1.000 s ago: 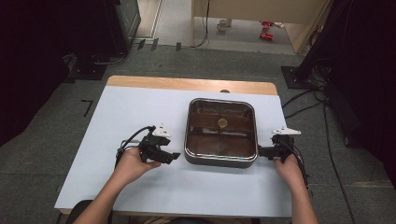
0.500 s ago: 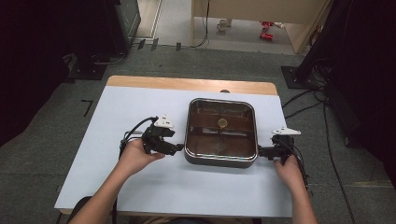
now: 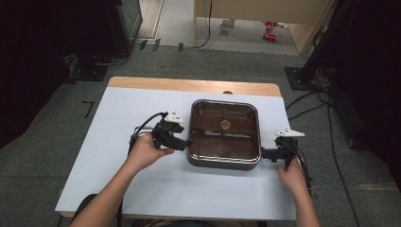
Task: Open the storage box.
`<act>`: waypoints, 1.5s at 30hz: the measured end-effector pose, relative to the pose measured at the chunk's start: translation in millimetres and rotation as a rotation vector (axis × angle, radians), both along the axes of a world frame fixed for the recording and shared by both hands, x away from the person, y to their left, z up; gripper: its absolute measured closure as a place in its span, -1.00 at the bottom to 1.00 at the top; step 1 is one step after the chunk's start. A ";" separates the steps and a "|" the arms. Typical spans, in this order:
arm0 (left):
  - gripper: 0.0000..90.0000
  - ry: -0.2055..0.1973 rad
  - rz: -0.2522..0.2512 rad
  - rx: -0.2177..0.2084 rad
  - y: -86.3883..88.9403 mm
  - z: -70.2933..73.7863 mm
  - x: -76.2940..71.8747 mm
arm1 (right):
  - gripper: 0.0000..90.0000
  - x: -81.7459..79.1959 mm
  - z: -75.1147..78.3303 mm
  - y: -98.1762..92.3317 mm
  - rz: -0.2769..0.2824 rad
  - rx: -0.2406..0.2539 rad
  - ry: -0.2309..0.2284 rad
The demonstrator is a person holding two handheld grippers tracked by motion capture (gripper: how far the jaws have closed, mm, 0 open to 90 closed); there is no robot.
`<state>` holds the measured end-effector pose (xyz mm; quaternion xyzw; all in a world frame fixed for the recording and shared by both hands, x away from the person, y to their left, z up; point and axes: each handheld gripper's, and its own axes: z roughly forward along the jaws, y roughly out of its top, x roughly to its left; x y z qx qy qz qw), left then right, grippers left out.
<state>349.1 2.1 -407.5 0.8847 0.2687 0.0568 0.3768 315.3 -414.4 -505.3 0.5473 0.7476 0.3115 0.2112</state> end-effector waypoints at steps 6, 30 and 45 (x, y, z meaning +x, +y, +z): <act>-0.25 -0.018 -0.009 -0.007 -10.5 2.4 4.3 | -1.00 0.0 0.0 0.0 -0.001 0.001 0.001; -0.18 -0.042 -0.069 -0.051 -67.2 -9.0 26.3 | -1.00 -0.1 -0.1 -0.1 0.001 0.000 -0.001; -0.10 -0.027 -0.087 -0.101 -98.3 -24.6 42.5 | -1.00 -0.1 -0.1 -0.2 0.001 0.000 -0.001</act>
